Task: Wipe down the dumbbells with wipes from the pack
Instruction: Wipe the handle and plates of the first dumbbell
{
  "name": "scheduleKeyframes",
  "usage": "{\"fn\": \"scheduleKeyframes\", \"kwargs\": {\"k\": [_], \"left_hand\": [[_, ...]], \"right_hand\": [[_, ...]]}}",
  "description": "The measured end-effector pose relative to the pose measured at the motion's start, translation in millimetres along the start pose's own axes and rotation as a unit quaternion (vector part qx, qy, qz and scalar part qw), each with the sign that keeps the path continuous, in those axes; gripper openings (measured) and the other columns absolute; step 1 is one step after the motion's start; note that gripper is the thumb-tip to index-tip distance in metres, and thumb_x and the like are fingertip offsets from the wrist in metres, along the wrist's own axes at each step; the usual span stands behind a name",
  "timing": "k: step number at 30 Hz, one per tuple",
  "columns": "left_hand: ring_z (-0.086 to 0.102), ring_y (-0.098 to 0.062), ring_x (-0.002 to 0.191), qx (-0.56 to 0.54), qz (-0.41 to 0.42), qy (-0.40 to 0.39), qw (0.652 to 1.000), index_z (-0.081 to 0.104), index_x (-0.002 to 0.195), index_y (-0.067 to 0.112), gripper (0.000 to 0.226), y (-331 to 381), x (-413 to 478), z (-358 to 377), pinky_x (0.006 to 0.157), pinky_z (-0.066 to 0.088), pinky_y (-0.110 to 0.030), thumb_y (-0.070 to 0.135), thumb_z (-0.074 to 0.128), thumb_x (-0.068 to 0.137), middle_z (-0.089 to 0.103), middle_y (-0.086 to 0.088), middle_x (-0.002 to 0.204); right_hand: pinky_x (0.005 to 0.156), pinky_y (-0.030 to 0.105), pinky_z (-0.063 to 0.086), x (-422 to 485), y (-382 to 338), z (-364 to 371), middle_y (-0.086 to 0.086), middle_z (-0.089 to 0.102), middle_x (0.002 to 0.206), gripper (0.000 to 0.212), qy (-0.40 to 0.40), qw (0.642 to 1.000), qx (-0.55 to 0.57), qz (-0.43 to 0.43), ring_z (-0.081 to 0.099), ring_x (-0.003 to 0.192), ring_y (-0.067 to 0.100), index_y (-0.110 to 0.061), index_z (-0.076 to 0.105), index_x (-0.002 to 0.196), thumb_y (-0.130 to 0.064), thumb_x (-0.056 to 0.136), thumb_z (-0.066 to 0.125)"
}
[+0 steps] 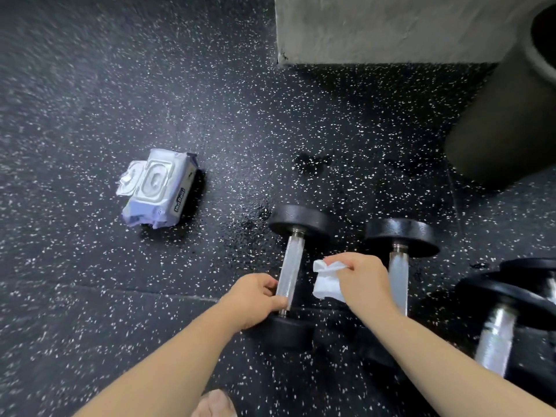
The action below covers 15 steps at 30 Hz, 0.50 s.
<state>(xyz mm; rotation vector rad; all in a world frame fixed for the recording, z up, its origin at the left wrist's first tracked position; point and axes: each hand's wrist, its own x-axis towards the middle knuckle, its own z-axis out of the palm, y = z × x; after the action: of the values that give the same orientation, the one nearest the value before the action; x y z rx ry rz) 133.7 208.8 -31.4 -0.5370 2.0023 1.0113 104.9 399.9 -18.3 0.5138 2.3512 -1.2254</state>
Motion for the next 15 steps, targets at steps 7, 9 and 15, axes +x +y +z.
{"fn": "scheduleKeyframes", "kwargs": {"k": [7, 9, 15], "left_hand": [[0.063, -0.014, 0.078, -0.017, 0.004, 0.075, 0.997, 0.071, 0.084, 0.028, 0.008, -27, 3, -38, 0.085, 0.05, -0.031, 0.02, 0.069, 0.086, 0.071, 0.007, 0.084], [0.053, -0.015, 0.068, -0.009, 0.012, 0.083, 0.996, 0.073, 0.076, 0.028, 0.018, -36, 5, -44, 0.079, 0.05, -0.032, 0.018, 0.064, 0.087, 0.066, 0.006, 0.075], [0.049, -0.015, 0.066, -0.014, 0.028, 0.049, 0.998, 0.075, 0.088, 0.02, 0.012, -41, 3, -56, 0.067, 0.043, -0.026, 0.022, 0.064, 0.086, 0.063, -0.001, 0.072]], "right_hand": [[0.074, 0.034, 0.048, -12, -14, 17, 0.005, 0.069, 0.081, 0.024, -0.031, 0.998, 0.026, -0.046, 0.059, 0.078, 0.023, -0.012, 0.075, 0.089, -0.012, 0.09, 0.051], [0.08, 0.038, 0.049, -15, -23, 23, 0.01, 0.07, 0.086, 0.03, -0.066, 0.993, 0.079, -0.057, 0.06, 0.082, 0.028, -0.001, 0.07, 0.091, -0.026, 0.094, 0.053], [0.078, 0.025, 0.042, -17, -37, 61, -0.015, 0.053, 0.085, 0.032, 0.026, 0.969, -0.04, -0.243, 0.054, 0.089, 0.011, -0.03, 0.071, 0.112, -0.011, 0.091, 0.056]]}}
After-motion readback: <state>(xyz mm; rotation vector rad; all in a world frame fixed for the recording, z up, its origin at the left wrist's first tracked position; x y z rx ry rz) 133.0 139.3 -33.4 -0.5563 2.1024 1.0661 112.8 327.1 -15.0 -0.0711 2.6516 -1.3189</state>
